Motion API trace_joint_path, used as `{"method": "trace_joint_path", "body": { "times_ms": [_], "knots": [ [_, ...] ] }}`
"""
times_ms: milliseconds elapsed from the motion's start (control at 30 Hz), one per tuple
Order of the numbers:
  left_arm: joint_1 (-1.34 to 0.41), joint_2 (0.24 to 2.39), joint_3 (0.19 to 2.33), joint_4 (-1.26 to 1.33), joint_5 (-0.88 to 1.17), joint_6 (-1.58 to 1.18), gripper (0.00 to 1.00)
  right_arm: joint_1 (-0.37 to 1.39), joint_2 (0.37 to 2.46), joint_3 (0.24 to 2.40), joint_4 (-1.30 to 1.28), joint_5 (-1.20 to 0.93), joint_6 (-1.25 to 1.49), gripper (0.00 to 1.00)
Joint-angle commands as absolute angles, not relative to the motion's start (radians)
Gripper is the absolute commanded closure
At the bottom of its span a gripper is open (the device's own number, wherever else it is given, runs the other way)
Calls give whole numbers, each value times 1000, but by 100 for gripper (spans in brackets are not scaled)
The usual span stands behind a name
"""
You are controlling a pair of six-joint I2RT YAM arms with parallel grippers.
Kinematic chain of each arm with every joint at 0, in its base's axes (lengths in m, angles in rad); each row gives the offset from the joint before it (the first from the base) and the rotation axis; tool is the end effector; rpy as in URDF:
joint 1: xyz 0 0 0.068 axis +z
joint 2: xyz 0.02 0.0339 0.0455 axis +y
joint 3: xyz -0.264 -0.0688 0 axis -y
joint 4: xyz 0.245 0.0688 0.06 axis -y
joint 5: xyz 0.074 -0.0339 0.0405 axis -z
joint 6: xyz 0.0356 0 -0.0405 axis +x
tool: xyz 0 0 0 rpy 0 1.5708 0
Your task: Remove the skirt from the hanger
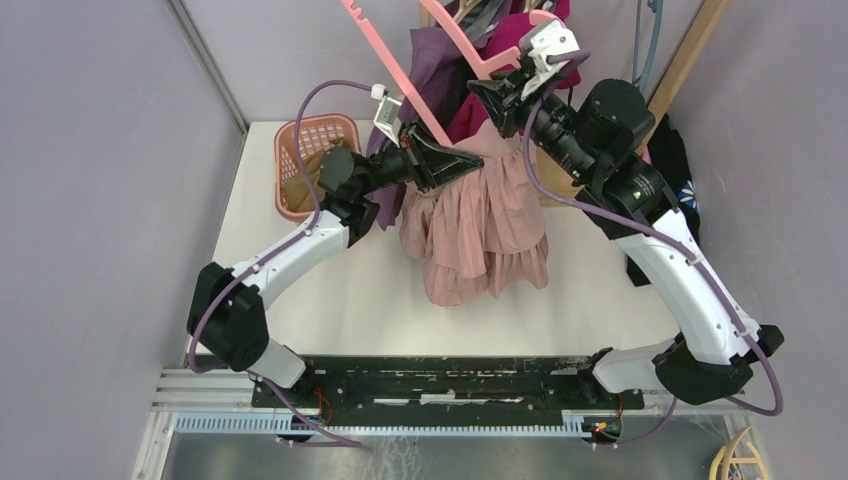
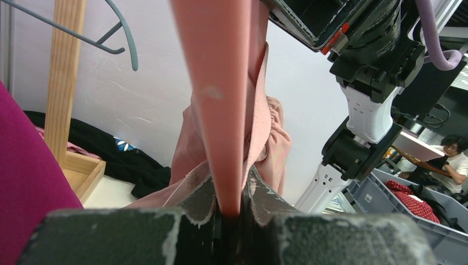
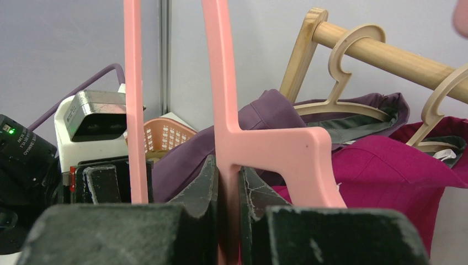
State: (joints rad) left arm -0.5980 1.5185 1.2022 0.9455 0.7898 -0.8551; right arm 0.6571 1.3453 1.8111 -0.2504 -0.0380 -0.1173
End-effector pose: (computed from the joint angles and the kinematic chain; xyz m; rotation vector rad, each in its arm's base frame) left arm 0.2649 -0.2111 0.4163 0.6928 1.1110 -1.6378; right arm 0.2050 0.1599 0.5579 -0.5478 1.2575 0.4794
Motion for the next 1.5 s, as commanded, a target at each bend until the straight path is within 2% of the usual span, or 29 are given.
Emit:
{"method": "trace_joint_path", "body": {
  "times_ms": [0, 167, 367, 500, 767, 1000, 1300, 1467],
  "knots": [
    [-600, 1459, 1178, 980, 902, -863, 97, 637, 1350, 1933, -164, 104, -189, 99],
    [-600, 1440, 1161, 934, 973, -846, 97, 639, 1363, 1941, -156, 129, -189, 99],
    [-600, 1489, 1169, 983, 962, -867, 97, 637, 1382, 1990, -136, 105, -175, 99],
    [-600, 1557, 1221, 1018, 971, -888, 97, 638, 1384, 2045, -148, 14, -126, 99],
    [-591, 1710, 1403, 1018, 1045, -912, 97, 636, 1309, 1996, -172, -230, 53, 99],
    [-589, 1756, 1439, 1114, 1098, -1024, 97, 639, 1239, 1955, -200, -225, -3, 99],
    [-593, 1745, 1370, 1382, 1107, -1273, 97, 639, 1284, 1964, -156, -114, -73, 99],
    [-593, 1764, 1382, 1510, 1128, -1388, 90, 638, 1301, 1969, -150, -104, -81, 99]
  ]
}}
